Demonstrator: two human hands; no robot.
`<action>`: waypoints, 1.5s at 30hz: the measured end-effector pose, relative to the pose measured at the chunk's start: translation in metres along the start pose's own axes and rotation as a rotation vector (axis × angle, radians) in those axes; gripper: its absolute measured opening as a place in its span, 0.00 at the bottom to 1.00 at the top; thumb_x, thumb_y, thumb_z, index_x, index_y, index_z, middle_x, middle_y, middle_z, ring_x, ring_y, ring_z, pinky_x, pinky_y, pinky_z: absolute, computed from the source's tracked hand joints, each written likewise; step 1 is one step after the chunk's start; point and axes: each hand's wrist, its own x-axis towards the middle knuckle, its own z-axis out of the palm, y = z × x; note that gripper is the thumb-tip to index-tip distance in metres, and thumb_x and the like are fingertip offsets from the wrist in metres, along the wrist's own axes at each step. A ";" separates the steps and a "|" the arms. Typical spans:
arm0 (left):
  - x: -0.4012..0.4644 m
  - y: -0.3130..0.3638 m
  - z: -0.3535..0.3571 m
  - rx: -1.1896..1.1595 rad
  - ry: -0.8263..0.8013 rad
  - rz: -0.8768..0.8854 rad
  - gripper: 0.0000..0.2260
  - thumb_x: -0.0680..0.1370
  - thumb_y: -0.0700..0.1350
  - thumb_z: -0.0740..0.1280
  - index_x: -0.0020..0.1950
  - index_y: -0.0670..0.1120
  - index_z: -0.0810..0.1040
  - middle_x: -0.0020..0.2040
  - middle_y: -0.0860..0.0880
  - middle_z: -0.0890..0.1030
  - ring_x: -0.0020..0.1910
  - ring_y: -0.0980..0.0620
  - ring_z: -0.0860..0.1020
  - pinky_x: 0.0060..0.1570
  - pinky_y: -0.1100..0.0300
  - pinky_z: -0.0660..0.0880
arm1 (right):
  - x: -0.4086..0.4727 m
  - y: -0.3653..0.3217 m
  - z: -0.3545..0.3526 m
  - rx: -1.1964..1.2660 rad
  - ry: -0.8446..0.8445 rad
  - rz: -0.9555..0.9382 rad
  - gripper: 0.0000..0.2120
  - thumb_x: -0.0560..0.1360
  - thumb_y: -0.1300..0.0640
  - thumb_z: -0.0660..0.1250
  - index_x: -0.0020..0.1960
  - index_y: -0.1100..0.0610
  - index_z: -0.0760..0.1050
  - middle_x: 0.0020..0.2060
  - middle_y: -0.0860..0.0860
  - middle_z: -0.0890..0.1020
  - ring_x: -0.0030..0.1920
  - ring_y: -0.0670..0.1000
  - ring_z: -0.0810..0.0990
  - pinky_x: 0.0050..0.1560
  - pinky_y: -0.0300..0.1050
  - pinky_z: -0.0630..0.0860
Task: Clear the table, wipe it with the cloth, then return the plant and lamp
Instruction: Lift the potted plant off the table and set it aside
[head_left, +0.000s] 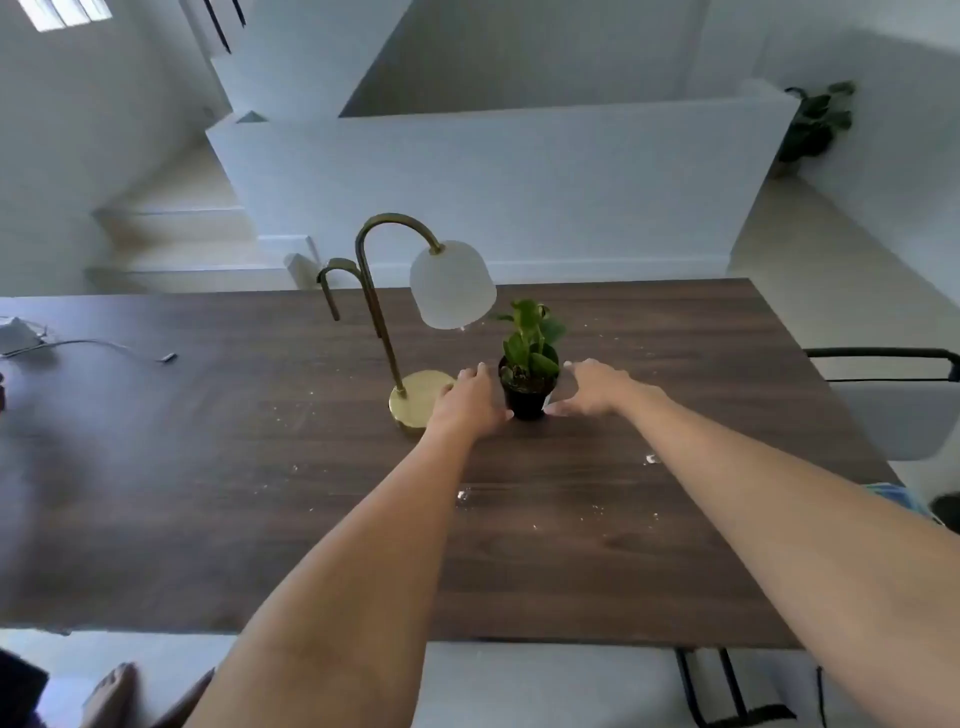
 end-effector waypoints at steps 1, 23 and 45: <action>0.004 0.002 -0.001 -0.028 -0.011 -0.001 0.39 0.78 0.52 0.70 0.81 0.43 0.52 0.78 0.43 0.62 0.75 0.41 0.65 0.74 0.47 0.59 | 0.003 0.000 0.000 0.034 0.005 -0.013 0.40 0.73 0.36 0.71 0.79 0.50 0.63 0.76 0.56 0.68 0.74 0.61 0.68 0.69 0.56 0.65; 0.079 0.039 -0.002 -0.441 -0.021 0.125 0.39 0.66 0.47 0.82 0.71 0.43 0.67 0.64 0.44 0.78 0.63 0.44 0.77 0.61 0.49 0.75 | 0.040 0.037 -0.031 0.513 0.076 0.008 0.27 0.65 0.52 0.83 0.63 0.54 0.82 0.55 0.49 0.84 0.58 0.50 0.79 0.63 0.45 0.73; 0.201 0.246 0.048 -0.513 -0.041 0.231 0.36 0.70 0.46 0.79 0.73 0.43 0.66 0.66 0.44 0.77 0.66 0.44 0.75 0.59 0.56 0.72 | 0.102 0.256 -0.120 0.656 0.225 -0.041 0.25 0.64 0.45 0.83 0.59 0.48 0.84 0.52 0.46 0.85 0.56 0.51 0.81 0.59 0.50 0.75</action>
